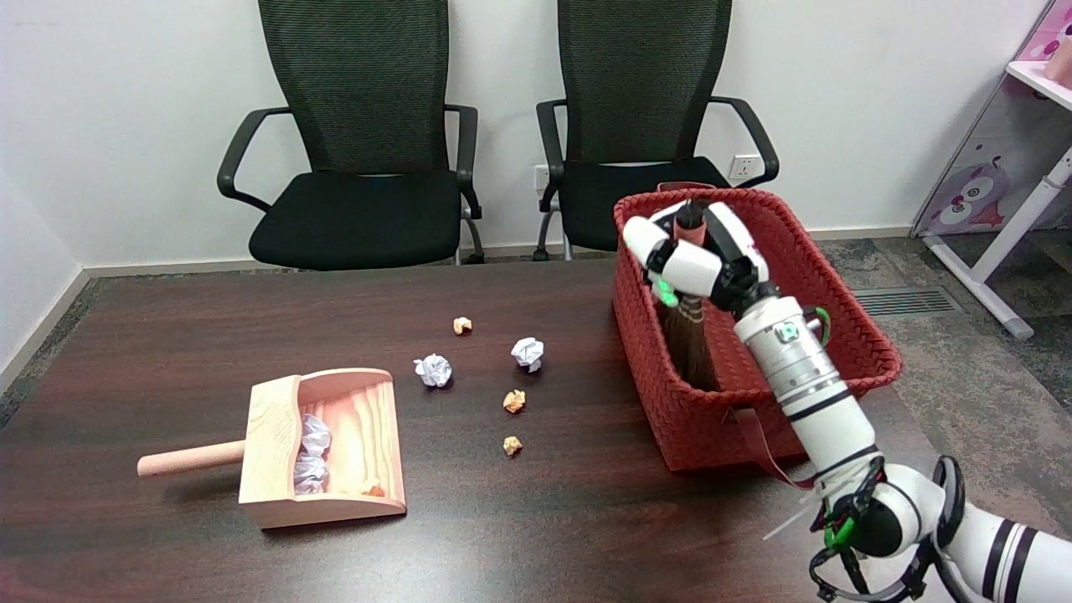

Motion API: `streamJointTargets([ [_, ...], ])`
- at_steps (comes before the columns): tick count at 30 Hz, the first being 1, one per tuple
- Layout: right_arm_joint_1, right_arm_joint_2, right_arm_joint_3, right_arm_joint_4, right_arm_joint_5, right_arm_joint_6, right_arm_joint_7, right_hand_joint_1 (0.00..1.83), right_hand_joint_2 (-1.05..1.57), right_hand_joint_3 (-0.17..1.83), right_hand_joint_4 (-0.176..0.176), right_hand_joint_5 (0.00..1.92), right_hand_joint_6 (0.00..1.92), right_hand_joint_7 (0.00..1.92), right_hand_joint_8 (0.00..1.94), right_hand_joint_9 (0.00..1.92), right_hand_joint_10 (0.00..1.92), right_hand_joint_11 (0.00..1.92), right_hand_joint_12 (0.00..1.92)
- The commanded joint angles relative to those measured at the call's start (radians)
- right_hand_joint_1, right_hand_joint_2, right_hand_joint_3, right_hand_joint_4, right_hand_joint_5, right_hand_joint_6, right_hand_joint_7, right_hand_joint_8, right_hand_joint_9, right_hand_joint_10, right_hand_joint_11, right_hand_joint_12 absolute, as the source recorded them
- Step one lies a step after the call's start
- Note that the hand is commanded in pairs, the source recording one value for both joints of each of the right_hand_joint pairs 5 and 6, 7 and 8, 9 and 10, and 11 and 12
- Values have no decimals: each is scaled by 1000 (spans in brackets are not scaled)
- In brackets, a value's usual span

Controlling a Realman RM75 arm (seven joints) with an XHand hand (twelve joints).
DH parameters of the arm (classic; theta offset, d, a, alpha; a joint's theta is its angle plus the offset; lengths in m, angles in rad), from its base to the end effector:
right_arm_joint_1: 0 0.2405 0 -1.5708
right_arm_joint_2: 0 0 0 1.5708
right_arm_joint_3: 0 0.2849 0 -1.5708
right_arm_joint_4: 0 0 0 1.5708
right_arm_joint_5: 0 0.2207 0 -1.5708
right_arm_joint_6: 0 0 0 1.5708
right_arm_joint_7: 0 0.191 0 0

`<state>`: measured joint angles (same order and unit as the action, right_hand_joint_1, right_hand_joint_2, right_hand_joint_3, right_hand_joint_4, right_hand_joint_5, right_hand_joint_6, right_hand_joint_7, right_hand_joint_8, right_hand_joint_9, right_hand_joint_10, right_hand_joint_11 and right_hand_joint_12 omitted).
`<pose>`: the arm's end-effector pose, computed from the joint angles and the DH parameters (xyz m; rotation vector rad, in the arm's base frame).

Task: Pick up the broom by its handle.

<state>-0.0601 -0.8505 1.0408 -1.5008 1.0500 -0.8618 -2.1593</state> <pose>-0.2446 -0.3509 0.3457 1.5568 -0.8926 1.3076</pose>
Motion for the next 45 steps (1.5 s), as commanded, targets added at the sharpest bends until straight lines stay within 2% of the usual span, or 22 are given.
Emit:
streamJointTargets([
  [1,27,105,115,-305,309,7,-335,949,1182,1146,176,1920,1920,1920,1920,1920,1920,1920,1920],
  [6,103,120,134,-368,379,27,-365,943,1192,1179,176,1920,1920,1920,1920,1920,1920,1920,1920],
  [14,279,140,114,-438,489,165,-401,951,1221,1269,176,1920,1920,1920,1920,1920,1920,1920,1920],
  [25,561,142,-60,-447,628,292,-401,885,1261,1330,176,1920,1920,1920,1920,1920,1920,1920,1920],
  [30,677,125,-198,-411,704,277,-401,881,1236,1400,176,1920,1920,1920,1920,1920,1920,1920,1920],
  [34,782,87,-334,-329,766,276,-399,873,1197,1422,176,1920,1920,1920,1920,1920,1920,1920,1920],
  [38,854,2,-444,-206,794,283,-397,863,1143,1468,176,1920,1920,1920,1920,1920,1920,1920,1920],
  [43,839,-116,-433,-25,728,338,-355,852,1123,1467,176,1920,1920,1920,1920,1920,1920,1920,1920],
  [45,813,-191,-366,57,692,428,-320,862,1083,1450,176,1920,1920,1920,1920,1920,1920,1920,1920],
])
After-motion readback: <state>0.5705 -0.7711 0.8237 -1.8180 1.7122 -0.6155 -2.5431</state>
